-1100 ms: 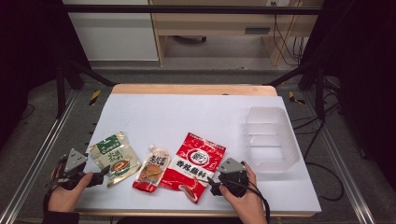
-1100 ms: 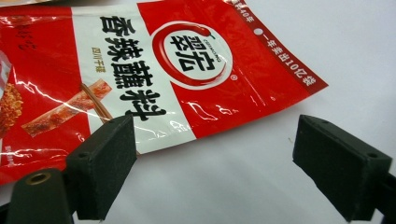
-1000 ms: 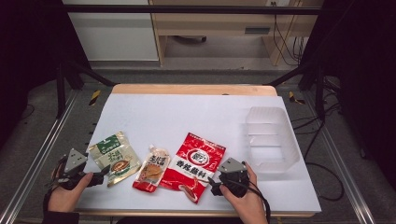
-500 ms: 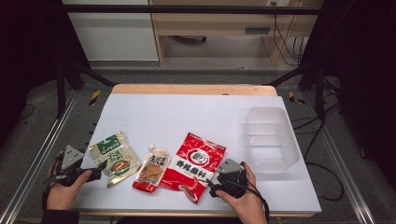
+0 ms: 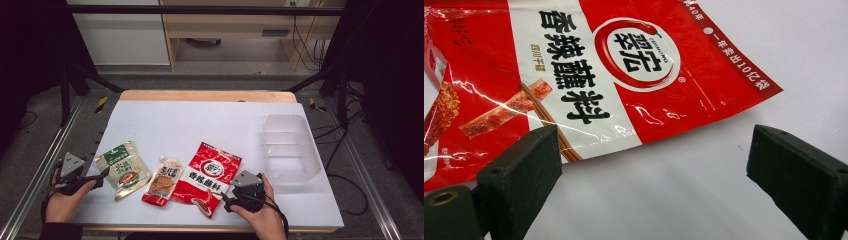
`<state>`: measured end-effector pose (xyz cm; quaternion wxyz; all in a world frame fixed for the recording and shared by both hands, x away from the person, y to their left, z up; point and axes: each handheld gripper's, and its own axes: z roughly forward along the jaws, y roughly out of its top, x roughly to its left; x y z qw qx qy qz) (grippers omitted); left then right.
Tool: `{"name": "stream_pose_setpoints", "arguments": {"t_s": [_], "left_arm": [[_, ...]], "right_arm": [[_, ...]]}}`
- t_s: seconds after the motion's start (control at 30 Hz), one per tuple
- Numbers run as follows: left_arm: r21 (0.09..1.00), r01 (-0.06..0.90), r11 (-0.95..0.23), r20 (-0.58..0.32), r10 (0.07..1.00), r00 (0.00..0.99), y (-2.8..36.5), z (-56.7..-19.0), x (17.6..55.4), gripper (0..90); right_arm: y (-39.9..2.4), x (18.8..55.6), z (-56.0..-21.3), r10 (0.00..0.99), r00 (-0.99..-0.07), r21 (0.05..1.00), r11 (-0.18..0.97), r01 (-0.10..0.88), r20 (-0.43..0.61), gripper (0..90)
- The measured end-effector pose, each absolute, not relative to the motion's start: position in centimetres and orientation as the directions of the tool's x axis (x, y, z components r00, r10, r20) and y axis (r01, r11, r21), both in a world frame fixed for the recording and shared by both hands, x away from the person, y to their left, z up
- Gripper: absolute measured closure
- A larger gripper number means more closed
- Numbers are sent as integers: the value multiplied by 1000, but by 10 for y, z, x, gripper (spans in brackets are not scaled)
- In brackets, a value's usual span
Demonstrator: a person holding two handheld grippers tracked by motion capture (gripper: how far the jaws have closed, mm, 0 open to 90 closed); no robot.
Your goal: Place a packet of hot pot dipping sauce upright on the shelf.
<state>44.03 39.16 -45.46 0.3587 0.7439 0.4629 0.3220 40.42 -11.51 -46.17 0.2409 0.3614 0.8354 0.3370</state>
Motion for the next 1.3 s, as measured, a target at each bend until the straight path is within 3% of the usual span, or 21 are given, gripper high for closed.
{"name": "stream_pose_setpoints", "arguments": {"t_s": [0.2, 0.3, 0.5, 1.3], "left_arm": [[824, 480, -302, 125, 922, 366, 402, -461, 450, 121], [814, 493, -307, 104, 912, 396, 405, -466, 458, 193], [807, 501, -312, 82, 900, 428, 404, -467, 468, 244], [759, 581, -293, 12, 899, 438, 406, -475, 483, 190]], "right_arm": [[-115, 405, -463, 766, -622, 730, 517, 448, -161, 84], [-114, 405, -463, 764, -625, 731, 518, 444, -161, 86], [-114, 405, -464, 763, -626, 730, 520, 444, -162, 89], [-113, 405, -464, 761, -629, 724, 523, 451, -158, 91]]}}
